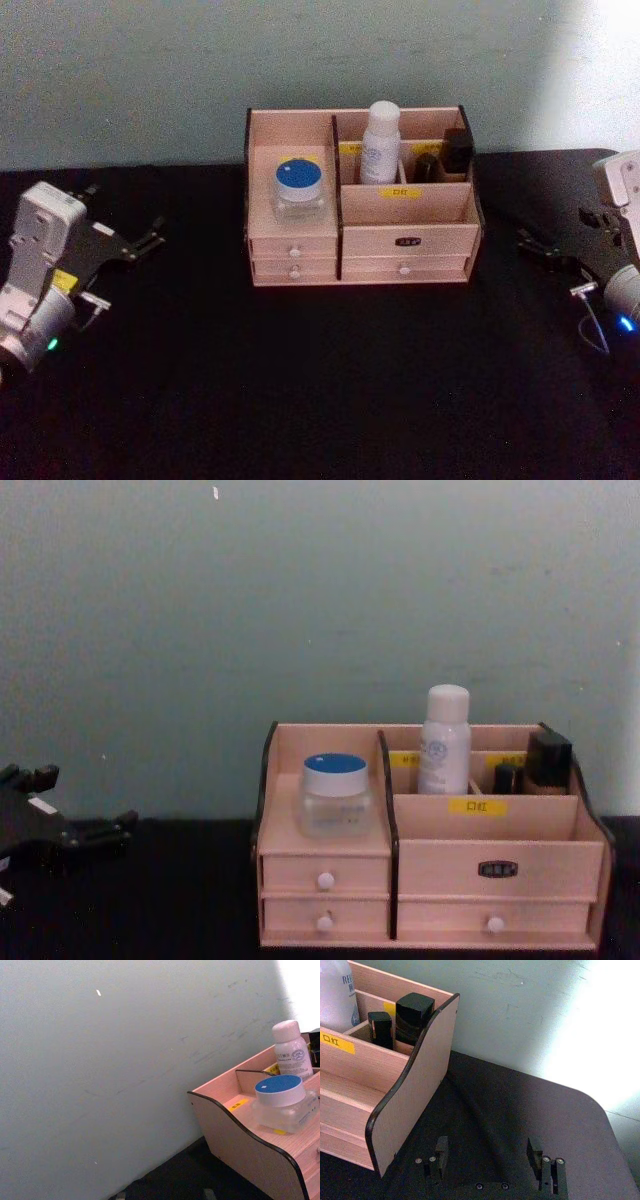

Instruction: Pick up the facial cleanser and watermelon frost from the table and place them into the tiered storage box.

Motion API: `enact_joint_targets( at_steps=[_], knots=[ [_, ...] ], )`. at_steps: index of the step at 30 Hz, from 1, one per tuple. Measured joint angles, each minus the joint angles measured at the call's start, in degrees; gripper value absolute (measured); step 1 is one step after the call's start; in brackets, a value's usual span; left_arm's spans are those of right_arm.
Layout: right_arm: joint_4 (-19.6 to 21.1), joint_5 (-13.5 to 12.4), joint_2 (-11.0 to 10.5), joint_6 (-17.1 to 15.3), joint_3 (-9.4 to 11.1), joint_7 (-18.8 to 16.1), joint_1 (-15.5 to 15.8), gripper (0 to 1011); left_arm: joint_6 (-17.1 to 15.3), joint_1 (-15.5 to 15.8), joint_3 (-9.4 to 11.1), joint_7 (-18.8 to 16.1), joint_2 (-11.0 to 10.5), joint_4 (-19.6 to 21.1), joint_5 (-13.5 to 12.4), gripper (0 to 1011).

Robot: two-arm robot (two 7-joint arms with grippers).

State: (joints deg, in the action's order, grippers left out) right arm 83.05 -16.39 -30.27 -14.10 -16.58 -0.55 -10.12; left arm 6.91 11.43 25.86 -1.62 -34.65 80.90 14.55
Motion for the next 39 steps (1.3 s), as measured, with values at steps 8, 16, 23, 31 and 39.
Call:
enact_joint_targets(
  at_steps=[8,16,23,31,39],
  knots=[
    [0.0,0.0,0.0,0.0,0.0,0.0,0.0,1002,0.0,0.0,0.0,0.0,0.0,0.0,0.0,1001],
    [0.1,0.0,-0.1,0.0,0.0,0.0,0.0,1002,0.0,0.0,0.0,0.0,0.0,0.0,0.0,1002],
    [0.1,0.0,-0.1,0.0,0.0,0.0,0.0,1002,0.0,0.0,0.0,0.0,0.0,0.0,0.0,1001],
    [0.0,0.0,-0.1,0.0,0.0,0.0,0.0,1002,0.0,0.0,0.0,0.0,0.0,0.0,0.0,1001],
    [0.0,0.0,-0.1,0.0,0.0,0.0,0.0,1002,0.0,0.0,0.0,0.0,0.0,0.0,0.0,1001]
  ],
)
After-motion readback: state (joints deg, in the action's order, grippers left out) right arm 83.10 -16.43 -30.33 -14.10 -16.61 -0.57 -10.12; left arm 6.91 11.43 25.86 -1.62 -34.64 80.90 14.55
